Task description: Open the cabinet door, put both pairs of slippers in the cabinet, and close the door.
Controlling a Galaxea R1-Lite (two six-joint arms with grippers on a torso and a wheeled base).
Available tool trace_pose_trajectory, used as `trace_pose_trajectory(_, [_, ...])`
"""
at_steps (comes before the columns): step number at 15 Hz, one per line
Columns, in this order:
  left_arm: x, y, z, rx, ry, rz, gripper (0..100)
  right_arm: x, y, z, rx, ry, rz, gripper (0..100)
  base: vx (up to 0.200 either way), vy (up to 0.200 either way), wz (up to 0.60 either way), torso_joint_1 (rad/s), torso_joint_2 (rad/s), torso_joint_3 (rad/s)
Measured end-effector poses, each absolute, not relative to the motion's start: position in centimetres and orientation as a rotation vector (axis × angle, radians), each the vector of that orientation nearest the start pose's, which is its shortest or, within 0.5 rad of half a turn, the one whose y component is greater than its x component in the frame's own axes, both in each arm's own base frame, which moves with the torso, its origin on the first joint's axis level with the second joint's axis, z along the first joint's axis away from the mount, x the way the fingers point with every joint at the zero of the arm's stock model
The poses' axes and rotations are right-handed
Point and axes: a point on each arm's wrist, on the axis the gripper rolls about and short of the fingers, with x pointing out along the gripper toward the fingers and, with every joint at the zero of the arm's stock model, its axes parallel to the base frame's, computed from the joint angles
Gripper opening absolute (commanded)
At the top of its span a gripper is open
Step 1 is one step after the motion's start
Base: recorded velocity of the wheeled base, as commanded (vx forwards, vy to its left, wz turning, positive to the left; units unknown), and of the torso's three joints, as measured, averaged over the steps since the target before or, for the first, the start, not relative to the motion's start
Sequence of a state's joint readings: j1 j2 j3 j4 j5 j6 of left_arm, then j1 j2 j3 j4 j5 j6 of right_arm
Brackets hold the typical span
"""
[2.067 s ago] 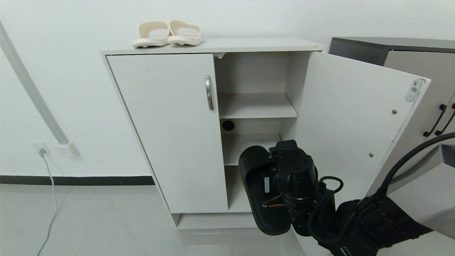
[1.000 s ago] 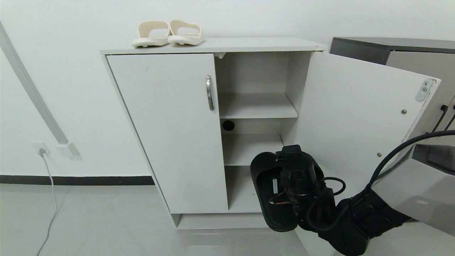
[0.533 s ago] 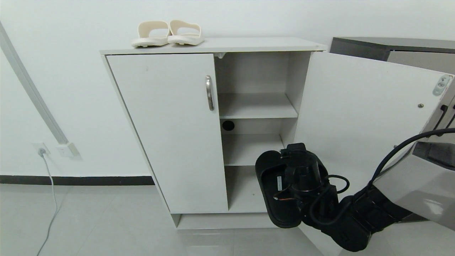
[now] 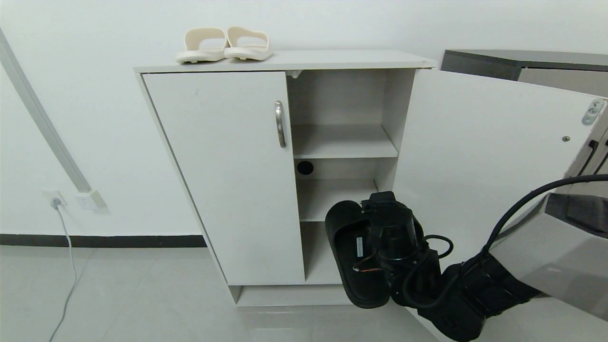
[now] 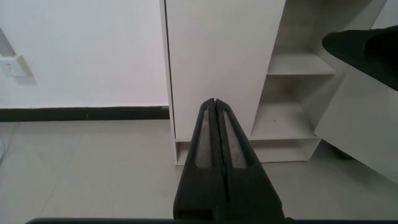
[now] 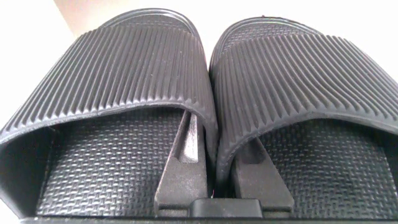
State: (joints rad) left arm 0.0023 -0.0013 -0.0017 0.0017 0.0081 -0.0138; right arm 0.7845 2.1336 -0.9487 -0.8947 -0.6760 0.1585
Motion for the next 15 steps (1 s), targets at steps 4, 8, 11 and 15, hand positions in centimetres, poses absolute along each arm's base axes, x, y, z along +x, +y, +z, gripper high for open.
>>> trace_pose_trajectory(4, [-2.3,0.0,7.6,-0.012,-0.001,0.012,0,30.7,28.4,8.9,0.052,0.192,0.083,0,0.000,0.000,0.00,0.000,0.00,0.000])
trace_pose_trajectory(8, [-2.3,0.0,7.6,-0.011,-0.001,0.011,0,31.8,28.8,7.4,0.062,0.205,0.069,0,0.000,0.000,0.00,0.000,0.00,0.000])
trace_pose_trajectory(11, [-2.3,0.0,7.6,-0.010,-0.001,0.008,0,31.9,29.2,6.5,0.057,0.215,0.068,0,0.000,0.000,0.00,0.000,0.00,0.000])
trace_pose_trajectory(15, [-2.3,0.0,7.6,-0.010,-0.002,0.008,0,31.9,29.4,5.9,0.050,0.224,0.071,0,0.000,0.000,0.00,0.002,0.00,-0.157])
